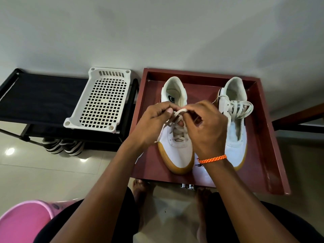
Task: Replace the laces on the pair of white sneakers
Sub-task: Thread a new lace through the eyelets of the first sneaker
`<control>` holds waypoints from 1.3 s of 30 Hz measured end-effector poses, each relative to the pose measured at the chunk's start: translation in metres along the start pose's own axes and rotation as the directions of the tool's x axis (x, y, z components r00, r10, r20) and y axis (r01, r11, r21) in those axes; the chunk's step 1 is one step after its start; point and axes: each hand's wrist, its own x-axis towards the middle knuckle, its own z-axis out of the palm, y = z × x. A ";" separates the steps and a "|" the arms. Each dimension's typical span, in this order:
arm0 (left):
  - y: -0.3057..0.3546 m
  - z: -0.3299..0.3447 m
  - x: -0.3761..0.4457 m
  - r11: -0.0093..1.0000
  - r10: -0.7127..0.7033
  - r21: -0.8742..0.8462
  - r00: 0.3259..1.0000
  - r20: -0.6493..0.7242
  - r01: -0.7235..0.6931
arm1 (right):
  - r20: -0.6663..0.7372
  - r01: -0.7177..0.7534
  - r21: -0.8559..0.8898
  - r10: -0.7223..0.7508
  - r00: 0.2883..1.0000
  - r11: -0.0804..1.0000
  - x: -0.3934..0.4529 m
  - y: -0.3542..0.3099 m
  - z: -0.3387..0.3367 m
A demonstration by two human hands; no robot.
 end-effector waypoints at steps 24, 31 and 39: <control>0.024 -0.026 -0.008 0.675 -0.055 -0.732 0.984 -0.168 -0.087 | -0.153 -0.515 0.533 0.675 0.722 0.672 0.018 0.026 -0.015; 0.003 -0.033 0.002 0.890 -0.351 -0.443 0.785 -0.510 0.109 | -0.058 -0.574 0.605 0.749 0.660 0.552 0.017 0.031 -0.014; -0.001 0.001 0.004 0.940 0.210 0.309 0.960 -0.187 -0.145 | 0.389 -0.651 0.675 0.582 0.715 0.348 0.018 0.011 -0.008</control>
